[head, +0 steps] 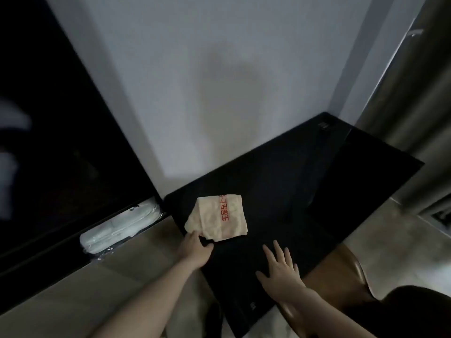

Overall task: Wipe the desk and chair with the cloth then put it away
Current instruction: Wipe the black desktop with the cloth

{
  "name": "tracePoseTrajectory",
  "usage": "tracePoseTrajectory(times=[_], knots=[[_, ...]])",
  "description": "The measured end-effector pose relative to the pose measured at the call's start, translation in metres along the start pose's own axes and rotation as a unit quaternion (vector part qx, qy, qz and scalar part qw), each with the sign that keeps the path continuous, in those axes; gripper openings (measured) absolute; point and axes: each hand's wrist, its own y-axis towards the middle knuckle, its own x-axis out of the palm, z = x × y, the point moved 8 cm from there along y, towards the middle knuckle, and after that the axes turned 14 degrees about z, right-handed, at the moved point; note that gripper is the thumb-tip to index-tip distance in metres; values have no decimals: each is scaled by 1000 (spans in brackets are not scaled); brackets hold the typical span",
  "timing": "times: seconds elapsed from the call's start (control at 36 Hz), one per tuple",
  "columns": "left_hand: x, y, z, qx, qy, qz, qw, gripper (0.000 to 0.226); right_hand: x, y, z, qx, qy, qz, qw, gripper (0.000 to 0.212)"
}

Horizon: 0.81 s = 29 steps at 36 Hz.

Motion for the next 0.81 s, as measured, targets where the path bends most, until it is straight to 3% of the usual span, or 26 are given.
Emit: tracePoseTrajectory(times=[0.17, 0.33, 0.39, 0.47, 0.61, 0.72, 0.81], knots=[[18, 73, -5, -60, -20, -51, 997, 78, 13, 31, -18, 43, 23, 10, 999, 78], [43, 106, -8, -135, -47, -81, 986, 92, 31, 56, -35, 78, 50, 22, 995, 77], [46, 113, -7, -118, -28, -90, 989, 72, 38, 61, -39, 90, 60, 23, 994, 77], [36, 125, -1, -57, -9, -63, 996, 22, 46, 64, -39, 112, 84, 24, 990, 76], [13, 134, -13, -79, -94, 40, 992, 13, 58, 63, -32, 148, 100, 9, 984, 74], [25, 141, -26, -75, -29, 5, 997, 56, 62, 64, -29, 162, 106, 9, 981, 75], [33, 157, -16, -26, -4, -10, 1000, 76, 62, 65, -31, 161, 103, 12, 981, 75]])
